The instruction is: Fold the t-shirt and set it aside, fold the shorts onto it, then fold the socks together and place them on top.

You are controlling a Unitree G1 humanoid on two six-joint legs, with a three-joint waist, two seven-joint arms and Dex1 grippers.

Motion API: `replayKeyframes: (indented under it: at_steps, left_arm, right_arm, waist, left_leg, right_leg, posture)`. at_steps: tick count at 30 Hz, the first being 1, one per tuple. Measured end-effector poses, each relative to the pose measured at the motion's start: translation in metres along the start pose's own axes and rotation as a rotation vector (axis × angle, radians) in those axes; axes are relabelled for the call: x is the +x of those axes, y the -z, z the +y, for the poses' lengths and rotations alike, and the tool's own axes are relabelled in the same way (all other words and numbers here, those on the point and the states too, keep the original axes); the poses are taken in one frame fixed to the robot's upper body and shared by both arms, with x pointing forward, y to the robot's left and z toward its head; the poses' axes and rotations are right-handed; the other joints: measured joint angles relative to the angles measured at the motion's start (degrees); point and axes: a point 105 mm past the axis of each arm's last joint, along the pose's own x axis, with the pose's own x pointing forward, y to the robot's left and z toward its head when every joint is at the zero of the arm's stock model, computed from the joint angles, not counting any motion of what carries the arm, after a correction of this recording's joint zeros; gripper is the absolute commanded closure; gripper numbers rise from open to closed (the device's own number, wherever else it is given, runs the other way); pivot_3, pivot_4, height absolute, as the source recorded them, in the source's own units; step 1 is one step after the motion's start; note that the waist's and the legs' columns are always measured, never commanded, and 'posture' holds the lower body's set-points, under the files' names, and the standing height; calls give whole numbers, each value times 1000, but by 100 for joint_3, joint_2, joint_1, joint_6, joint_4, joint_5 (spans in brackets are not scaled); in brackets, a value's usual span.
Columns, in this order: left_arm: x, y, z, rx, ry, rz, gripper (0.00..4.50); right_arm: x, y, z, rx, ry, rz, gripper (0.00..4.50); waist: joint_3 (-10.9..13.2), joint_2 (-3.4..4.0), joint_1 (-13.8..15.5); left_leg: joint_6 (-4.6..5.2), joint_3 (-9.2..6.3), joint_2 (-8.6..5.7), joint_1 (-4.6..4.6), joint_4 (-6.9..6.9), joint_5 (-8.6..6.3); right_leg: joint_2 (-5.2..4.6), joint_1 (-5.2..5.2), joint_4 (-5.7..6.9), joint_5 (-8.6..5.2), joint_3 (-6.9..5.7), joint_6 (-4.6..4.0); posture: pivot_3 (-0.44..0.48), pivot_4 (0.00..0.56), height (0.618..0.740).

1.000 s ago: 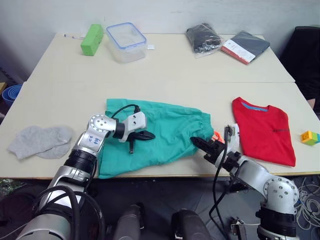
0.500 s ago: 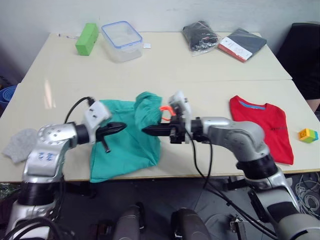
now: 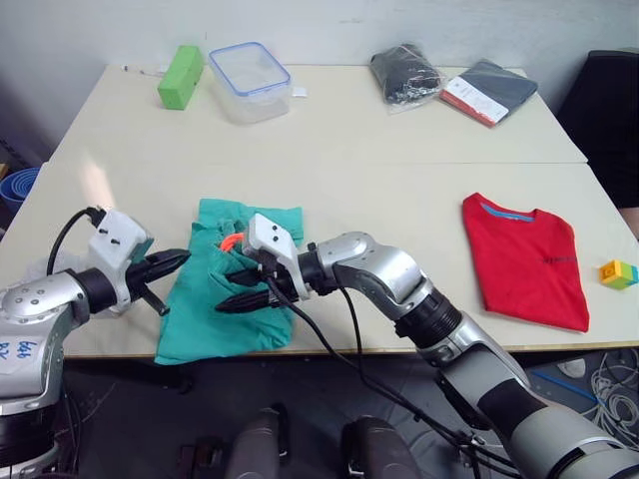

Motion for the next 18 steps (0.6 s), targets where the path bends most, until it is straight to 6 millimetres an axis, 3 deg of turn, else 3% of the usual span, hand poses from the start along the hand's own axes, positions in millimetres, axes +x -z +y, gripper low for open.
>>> replayKeyframes:
  at_steps: [2,7,11,14,18]
  left_arm:
    - [4,-19,3,39,9,-46,4500]
    - [18,-72,-1,106,84,-191,4500]
    - [28,-107,-22,121,238,-282,4500]
    - [32,-119,-46,170,367,-302,4500]
    - [36,-114,-47,179,389,-272,4500]
  right_arm:
    - [-6,-5,5,-20,-20,-28,1078]
    - [-24,-20,10,-61,-31,-88,1078]
    - [-35,-25,14,-77,-42,-98,1078]
    - [-35,-19,15,-69,-51,-82,1078]
    - [-17,-1,4,-94,2,5,1078]
  waist:
    - [0,0,-2]
    - [0,-2,-6]
    - [1,-3,-29]
    - [1,-3,-37]
    - [1,-3,-63]
  left_leg:
    - [-2,0,-1,0,-2,0]
    - [-5,2,0,1,-4,0]
    - [-8,6,4,2,-5,2]
    - [-11,11,5,2,-4,3]
    - [-18,19,13,11,-4,9]
  right_leg:
    - [1,0,0,0,0,0]
    - [5,0,1,0,0,0]
    - [11,-1,-1,0,3,0]
    - [14,-2,-2,0,8,0]
    - [22,-5,3,0,19,0]
  posture:
    - [0,150,740]
    - [0,150,740]
    - [0,150,740]
    - [0,150,740]
    - [0,150,740]
